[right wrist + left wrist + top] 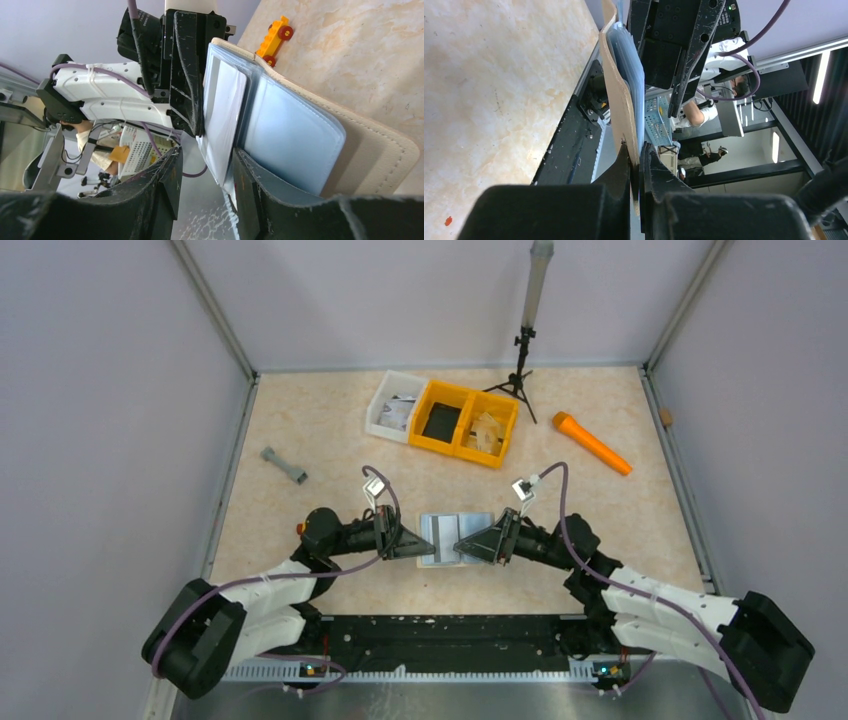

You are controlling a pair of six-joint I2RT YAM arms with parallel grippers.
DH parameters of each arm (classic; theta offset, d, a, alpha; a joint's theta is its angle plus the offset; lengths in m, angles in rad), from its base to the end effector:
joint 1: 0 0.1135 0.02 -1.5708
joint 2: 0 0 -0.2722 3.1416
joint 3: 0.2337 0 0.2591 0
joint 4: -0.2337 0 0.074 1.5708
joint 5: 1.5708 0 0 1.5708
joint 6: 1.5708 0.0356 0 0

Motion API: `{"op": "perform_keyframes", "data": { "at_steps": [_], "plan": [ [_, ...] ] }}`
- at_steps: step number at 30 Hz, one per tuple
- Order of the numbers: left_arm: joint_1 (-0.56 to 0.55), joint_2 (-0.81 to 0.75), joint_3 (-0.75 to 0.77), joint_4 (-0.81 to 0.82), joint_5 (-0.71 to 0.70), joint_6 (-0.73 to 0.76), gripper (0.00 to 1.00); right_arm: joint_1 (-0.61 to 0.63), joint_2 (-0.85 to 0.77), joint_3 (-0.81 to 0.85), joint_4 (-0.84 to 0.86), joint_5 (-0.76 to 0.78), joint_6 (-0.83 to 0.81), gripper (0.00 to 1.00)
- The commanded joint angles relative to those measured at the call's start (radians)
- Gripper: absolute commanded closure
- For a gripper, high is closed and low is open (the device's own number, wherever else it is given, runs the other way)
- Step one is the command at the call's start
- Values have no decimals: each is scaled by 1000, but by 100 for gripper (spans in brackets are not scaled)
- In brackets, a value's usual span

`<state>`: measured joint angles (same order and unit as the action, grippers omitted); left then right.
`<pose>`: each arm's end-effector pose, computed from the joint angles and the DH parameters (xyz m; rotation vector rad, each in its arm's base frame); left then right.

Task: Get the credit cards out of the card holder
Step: Remove the credit card from the card holder.

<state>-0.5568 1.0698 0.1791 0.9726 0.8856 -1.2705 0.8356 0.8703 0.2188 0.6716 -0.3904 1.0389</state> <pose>0.1473 -0.1241 0.2019 0.2306 1.9362 -1.9921 0.1162 0.1487 0.2186 -0.1803 1.8457 1.7077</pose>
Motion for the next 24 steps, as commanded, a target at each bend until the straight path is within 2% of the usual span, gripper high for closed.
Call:
{"op": "perform_keyframes", "data": {
  "at_steps": [1,4,6,14,17,24],
  "plan": [
    [-12,-16,9,187,52,-53,100,7,-3,42,0,6,-32,56],
    [-14,-25,11,193,53,-53,100,6,1,40,12,4,-25,56],
    [-15,-27,11,197,51,-52,100,7,8,34,41,-2,-13,59],
    [-30,-6,10,155,37,-7,100,6,73,31,210,-68,63,88],
    [-30,-9,17,120,37,12,100,5,59,43,164,-51,51,100],
    [-19,-66,24,12,11,66,100,-12,-117,34,-165,88,-39,100]
  ]
}}
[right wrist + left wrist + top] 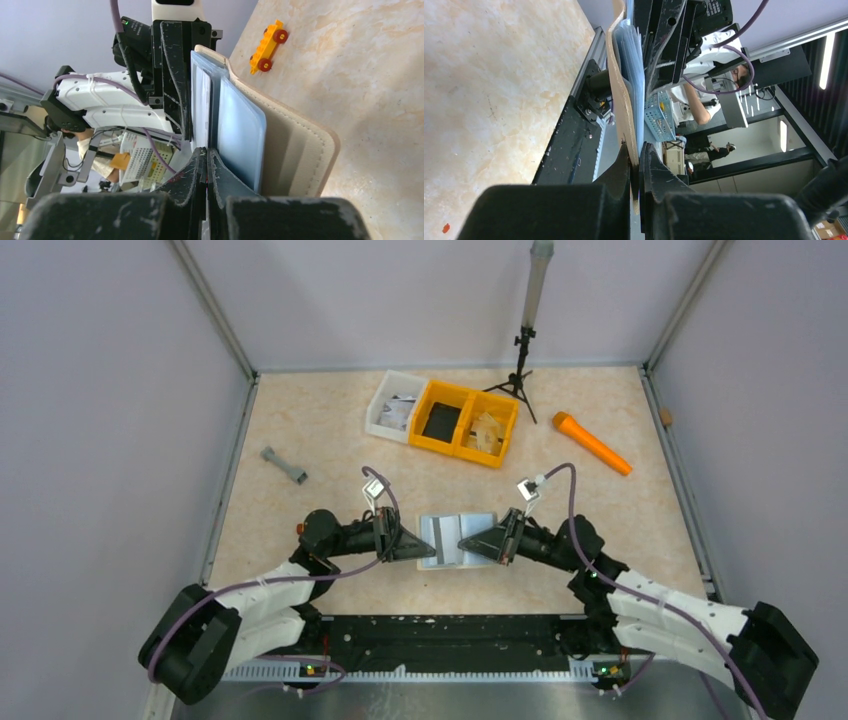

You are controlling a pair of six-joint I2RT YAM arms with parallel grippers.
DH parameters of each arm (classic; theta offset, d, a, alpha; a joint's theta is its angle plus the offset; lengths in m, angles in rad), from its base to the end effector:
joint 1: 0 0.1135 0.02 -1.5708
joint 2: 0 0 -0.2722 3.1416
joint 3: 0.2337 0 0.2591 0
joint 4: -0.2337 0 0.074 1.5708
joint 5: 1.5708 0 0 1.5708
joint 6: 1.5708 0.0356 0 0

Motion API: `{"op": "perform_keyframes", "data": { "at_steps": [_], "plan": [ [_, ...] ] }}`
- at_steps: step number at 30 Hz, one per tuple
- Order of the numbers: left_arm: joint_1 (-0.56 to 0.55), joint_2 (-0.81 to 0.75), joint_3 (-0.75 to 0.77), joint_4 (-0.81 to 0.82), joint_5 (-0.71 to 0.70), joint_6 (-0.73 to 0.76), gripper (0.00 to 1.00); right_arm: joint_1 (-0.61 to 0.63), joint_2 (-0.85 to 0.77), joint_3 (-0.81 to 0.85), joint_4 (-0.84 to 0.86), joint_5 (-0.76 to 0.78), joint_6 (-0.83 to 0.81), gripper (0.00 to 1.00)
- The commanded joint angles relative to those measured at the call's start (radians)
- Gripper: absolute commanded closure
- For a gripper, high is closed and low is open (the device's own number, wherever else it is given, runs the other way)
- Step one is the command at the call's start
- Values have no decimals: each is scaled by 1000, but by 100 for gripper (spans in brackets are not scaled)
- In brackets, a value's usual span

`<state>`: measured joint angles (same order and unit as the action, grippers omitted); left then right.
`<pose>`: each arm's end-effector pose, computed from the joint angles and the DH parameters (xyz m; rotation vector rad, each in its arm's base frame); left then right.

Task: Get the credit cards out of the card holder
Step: Remove the credit card from the card holder, then place the credit card in the storage box.

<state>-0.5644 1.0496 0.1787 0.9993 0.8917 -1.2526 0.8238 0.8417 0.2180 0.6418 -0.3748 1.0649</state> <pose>0.1443 -0.1241 0.2077 0.2917 1.8810 -1.9915 0.1164 0.1449 0.2199 -0.1302 1.8517 1.7061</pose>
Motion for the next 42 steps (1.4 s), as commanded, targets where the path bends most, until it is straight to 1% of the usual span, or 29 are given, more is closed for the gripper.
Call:
{"op": "perform_keyframes", "data": {
  "at_steps": [1,3,6,13,17,21,23,28,33,35,39,42],
  "plan": [
    [-9,-53,25,-26,-2,53,100,-6,-109,36,-172,82,-77,100],
    [-7,-59,25,-33,-9,58,100,-17,-140,37,-230,86,-93,100],
    [-6,-56,29,-29,-15,55,100,-27,-166,38,-273,77,-106,100],
    [-2,-46,24,1,-28,38,100,-29,-168,49,-293,68,-121,100],
    [12,-74,13,-1,-46,42,100,-34,-175,60,-338,85,-134,100],
    [14,-128,70,-336,-92,196,100,-47,-190,63,-387,109,-142,100],
    [14,-150,86,-434,-117,243,100,-53,-194,69,-414,119,-152,100],
    [14,-174,91,-504,-148,271,100,-66,-201,90,-466,122,-181,100],
    [14,-181,122,-667,-216,337,100,-71,-225,140,-580,173,-236,100],
    [15,-173,124,-686,-222,346,100,-72,-230,154,-603,183,-255,100],
    [14,-152,124,-697,-233,345,100,-72,-195,185,-621,165,-289,100],
    [14,-129,150,-795,-279,373,100,-72,-148,217,-639,169,-315,100]
  ]
}}
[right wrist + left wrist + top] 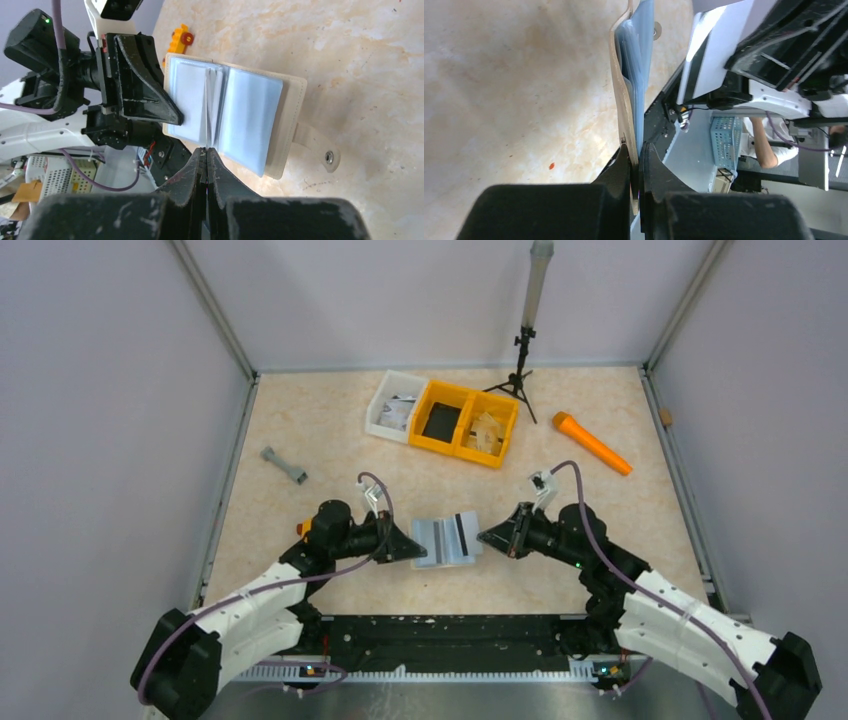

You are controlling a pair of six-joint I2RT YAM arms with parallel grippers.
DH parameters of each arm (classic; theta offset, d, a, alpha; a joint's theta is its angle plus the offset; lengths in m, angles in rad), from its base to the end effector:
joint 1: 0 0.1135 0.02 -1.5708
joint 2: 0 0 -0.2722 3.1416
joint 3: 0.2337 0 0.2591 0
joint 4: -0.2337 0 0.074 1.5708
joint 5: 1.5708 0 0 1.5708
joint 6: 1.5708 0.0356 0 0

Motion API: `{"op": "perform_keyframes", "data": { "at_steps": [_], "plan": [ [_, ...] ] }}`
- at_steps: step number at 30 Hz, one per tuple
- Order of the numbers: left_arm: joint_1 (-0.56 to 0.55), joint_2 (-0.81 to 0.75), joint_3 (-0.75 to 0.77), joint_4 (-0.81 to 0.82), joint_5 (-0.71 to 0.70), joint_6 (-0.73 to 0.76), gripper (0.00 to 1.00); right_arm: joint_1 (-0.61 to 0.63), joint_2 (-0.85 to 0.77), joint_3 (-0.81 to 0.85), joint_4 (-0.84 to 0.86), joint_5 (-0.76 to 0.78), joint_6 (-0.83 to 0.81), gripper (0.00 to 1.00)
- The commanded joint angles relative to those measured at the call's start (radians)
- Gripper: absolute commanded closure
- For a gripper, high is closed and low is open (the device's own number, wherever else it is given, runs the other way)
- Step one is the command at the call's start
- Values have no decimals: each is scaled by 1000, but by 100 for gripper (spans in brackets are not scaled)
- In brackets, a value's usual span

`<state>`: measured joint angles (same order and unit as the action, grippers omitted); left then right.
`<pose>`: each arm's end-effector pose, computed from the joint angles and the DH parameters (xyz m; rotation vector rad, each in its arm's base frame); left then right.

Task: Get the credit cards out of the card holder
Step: Place the credit card in the storage box.

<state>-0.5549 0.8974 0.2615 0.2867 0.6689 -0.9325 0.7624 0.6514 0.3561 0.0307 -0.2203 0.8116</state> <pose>0.1451 -0.1159 0.1900 0.1100 2.2037 -1.5645 0.1155 0.1210 0.2341 -0.1218 2.0342 1.2589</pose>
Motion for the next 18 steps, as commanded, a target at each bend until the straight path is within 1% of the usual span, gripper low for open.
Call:
{"op": "perform_keyframes", "data": {
  "at_steps": [1,4,6,10,12,15,18],
  "plan": [
    [5,35,79,-123,-70,67,100,-11,55,92,-28,20,-73,100],
    [4,70,104,-197,-94,95,100,-11,102,159,-96,62,-137,100],
    [4,80,104,-199,-97,94,100,-11,143,235,-135,112,-210,100],
    [4,74,108,-239,-137,112,100,-11,236,393,-219,248,-369,100],
    [4,65,116,-276,-179,123,100,-11,298,454,-213,299,-443,100],
    [6,31,127,-373,-289,118,100,-11,412,549,-195,339,-544,100],
    [12,-9,142,-441,-364,121,100,-11,538,646,-170,326,-643,100]
  ]
}}
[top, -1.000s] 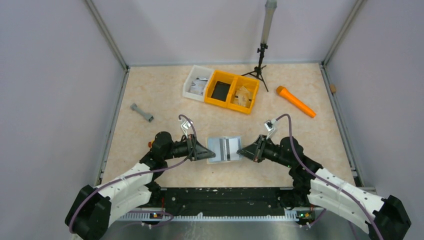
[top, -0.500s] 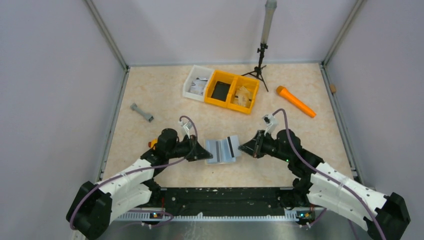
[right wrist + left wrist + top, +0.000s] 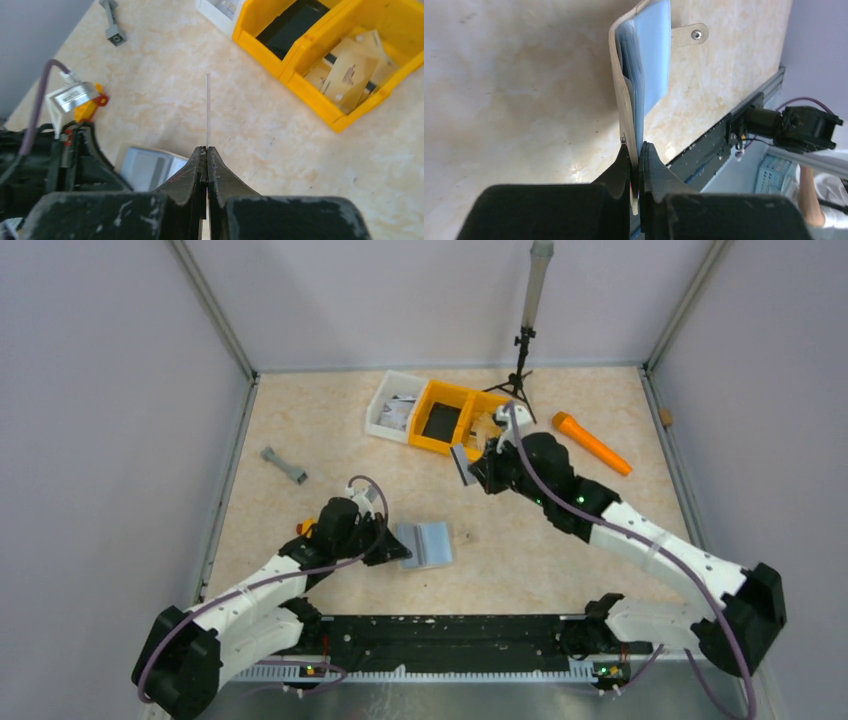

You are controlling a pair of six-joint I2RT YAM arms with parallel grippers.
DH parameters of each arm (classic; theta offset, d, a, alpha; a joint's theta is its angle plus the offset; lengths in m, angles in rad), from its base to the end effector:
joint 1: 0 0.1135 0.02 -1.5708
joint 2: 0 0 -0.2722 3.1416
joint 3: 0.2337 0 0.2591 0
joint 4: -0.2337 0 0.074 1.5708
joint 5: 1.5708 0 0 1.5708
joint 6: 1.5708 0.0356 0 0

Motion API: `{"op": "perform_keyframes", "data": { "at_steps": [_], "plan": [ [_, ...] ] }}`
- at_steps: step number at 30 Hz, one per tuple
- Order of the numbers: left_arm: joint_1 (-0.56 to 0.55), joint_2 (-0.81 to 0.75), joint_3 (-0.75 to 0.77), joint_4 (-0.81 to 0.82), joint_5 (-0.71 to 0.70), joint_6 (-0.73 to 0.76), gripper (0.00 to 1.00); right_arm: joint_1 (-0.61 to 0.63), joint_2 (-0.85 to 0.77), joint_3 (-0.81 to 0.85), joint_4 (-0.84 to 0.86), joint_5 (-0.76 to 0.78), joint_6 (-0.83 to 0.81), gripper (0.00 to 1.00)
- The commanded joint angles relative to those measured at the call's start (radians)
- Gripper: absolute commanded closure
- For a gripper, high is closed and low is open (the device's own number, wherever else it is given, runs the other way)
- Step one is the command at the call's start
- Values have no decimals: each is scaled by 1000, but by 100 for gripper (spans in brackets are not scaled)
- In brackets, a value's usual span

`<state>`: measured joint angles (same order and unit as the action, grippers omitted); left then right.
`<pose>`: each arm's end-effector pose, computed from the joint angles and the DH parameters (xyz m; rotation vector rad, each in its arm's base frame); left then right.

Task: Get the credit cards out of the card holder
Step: Place the credit card in the storage box.

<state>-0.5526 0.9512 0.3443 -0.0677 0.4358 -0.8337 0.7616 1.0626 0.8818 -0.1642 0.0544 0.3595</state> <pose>0.1506 -0.1105 0.1743 -0.0853 2.4710 -1.1739 0.1818 0.1707 0.3280 -0.3580 1.9462 0.6941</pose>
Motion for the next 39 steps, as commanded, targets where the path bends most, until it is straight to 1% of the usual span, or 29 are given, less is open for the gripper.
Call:
{"op": "perform_keyframes", "data": {
  "at_steps": [1,4,7,12,18,24,28,31,35,39],
  "plan": [
    [12,-70,67,-114,-152,28,100,-10,162,149,37,48,-219,100],
    [26,-77,87,-173,-183,49,100,-10,270,248,91,57,-286,100],
    [43,-74,93,-198,-181,62,100,-10,383,356,132,44,-370,100],
    [66,-81,77,-194,-171,70,100,-10,599,568,132,47,-525,100],
    [83,-71,76,-174,-135,82,100,-10,818,760,205,91,-695,100],
    [91,-52,88,-153,-96,87,100,-10,988,886,319,122,-760,100],
    [93,-28,76,-107,-46,68,100,-3,1088,997,321,131,-796,100],
    [94,-9,56,-49,-5,45,100,10,1153,1051,341,156,-873,100],
    [94,8,71,-54,-5,57,100,27,1238,1115,372,226,-991,100],
    [98,12,84,-74,-14,70,100,27,1293,1157,384,213,-1034,100]
  ]
}}
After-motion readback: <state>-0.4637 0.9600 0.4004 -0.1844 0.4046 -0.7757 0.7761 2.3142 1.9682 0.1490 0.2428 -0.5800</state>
